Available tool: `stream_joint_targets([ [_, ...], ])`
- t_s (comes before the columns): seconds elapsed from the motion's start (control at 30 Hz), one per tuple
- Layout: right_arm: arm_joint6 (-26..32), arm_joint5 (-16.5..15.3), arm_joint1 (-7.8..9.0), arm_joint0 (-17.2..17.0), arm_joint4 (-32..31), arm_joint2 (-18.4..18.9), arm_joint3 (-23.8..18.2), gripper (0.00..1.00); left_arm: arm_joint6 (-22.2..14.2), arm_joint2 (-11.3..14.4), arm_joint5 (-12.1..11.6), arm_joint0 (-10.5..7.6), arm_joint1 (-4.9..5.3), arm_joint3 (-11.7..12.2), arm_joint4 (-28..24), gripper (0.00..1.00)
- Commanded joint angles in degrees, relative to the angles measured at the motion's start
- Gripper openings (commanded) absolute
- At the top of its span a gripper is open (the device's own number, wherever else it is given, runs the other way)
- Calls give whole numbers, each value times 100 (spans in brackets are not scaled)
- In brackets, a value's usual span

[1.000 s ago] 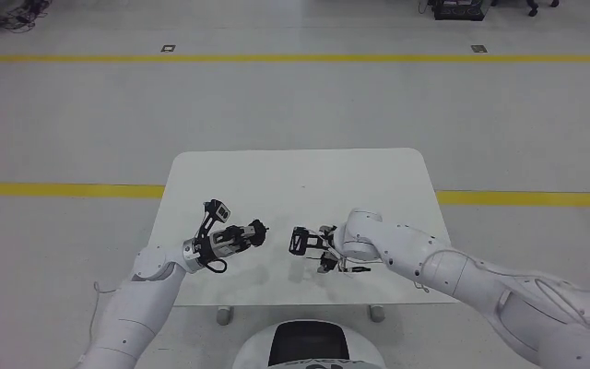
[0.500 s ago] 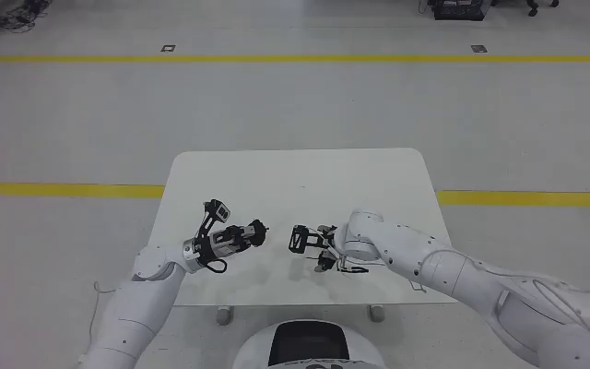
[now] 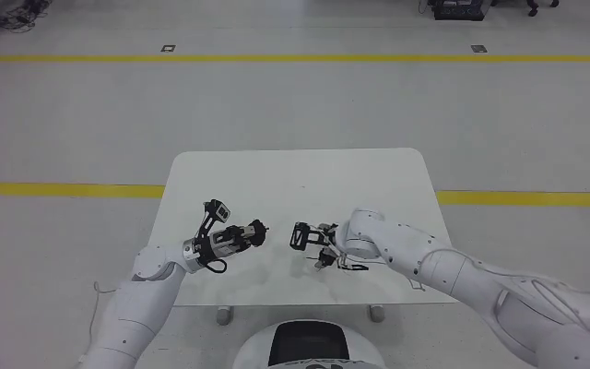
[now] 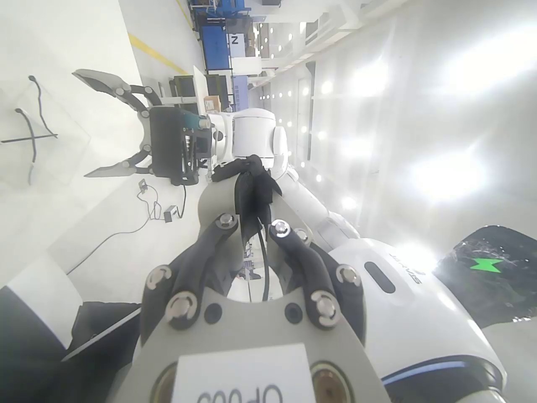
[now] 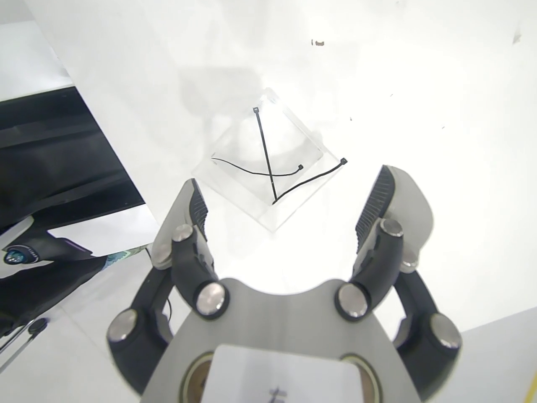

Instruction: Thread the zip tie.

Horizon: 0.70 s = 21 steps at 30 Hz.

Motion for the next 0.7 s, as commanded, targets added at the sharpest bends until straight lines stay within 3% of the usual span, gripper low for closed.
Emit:
stream_joint_targets([
  [0.0,-23,0,-50,8,18,-16,77,43,0,0,0,0,0,0,0,0],
  [0.2,-83,0,-209,-43,12,-16,327,33,0,0,0,0,0,0,0,0],
  [0.67,-186,0,-539,-196,-29,-16,912,20,0,0,0,0,0,0,0,0],
])
